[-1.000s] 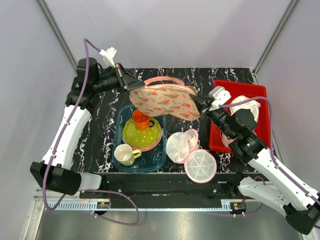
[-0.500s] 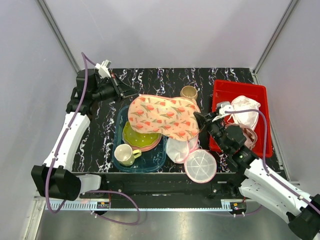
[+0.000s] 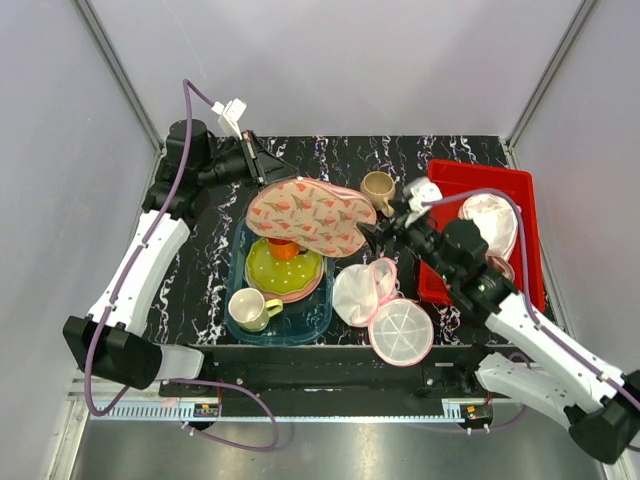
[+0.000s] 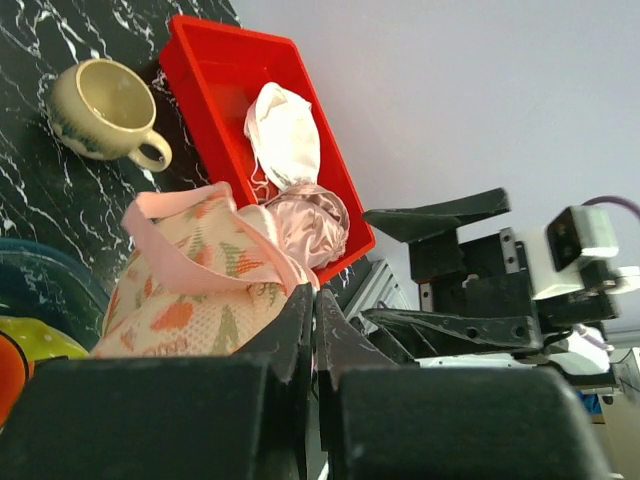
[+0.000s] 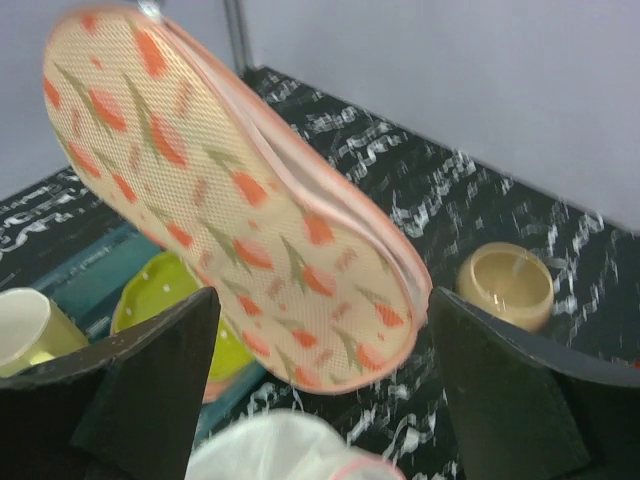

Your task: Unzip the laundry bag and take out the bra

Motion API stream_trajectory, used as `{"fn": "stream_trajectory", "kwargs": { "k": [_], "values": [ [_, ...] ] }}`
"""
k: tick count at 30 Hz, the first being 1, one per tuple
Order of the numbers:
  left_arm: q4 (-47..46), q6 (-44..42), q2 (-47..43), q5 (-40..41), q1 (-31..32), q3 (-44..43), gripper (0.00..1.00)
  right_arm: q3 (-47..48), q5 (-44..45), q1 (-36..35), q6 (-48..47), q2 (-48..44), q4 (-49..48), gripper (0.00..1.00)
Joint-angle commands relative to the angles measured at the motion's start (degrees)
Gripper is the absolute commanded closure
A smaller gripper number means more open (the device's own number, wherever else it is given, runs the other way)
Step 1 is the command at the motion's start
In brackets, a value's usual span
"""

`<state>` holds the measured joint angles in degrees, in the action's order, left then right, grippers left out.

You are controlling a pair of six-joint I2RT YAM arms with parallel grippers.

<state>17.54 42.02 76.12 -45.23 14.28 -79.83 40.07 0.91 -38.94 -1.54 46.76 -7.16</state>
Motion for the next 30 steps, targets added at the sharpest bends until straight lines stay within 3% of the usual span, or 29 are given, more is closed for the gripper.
{"fn": "stream_trajectory", "kwargs": {
  "k": [1,7,10,20,21,24,25,27,28,30],
  "values": [
    [-1.63,-1.85,-0.36,-1.35,0.92,-3.66,1.00,13.43,-10.64,0.09,-7.42,9.97,3.79,0.07],
    [-0.75,-2.38,-0.44,-1.17,2.59,-3.40,1.00,24.07,-20.13,0.00,-12.60,21.77,3.64,0.01],
    [-0.49,-2.56,-0.53,-1.26,2.77,-3.66,1.00,29.96,-26.63,0.09,-14.54,27.56,8.62,0.00],
    [0.30,-3.52,0.26,-2.23,4.00,-5.59,1.00,37.44,-30.69,0.09,-16.83,35.41,10.32,0.03],
    [0.56,-3.52,0.35,-2.32,4.08,-5.77,1.00,37.62,-32.09,0.00,-16.83,36.11,11.63,0.08],
    [1.18,-3.96,0.79,-1.79,4.00,-6.30,1.00,37.18,-33.87,0.00,-15.78,35.77,12.52,0.42],
    [1.09,-4.05,0.87,-1.79,4.00,-6.39,1.00,36.66,-33.17,0.09,-15.34,35.42,12.35,0.67],
    [1.27,-3.96,1.31,-1.70,4.00,-6.74,1.00,34.12,-31.85,0.00,-15.07,33.32,10.77,0.93],
    [1.62,-4.22,1.40,-1.35,4.00,-6.91,1.00,33.06,-28.89,0.00,-14.98,32.44,9.98,1.00],
    [4.06,-5.19,1.58,0.22,3.91,-7.88,1.00,29.02,-25.44,0.00,-15.33,28.67,7.61,1.00]
  ]
}}
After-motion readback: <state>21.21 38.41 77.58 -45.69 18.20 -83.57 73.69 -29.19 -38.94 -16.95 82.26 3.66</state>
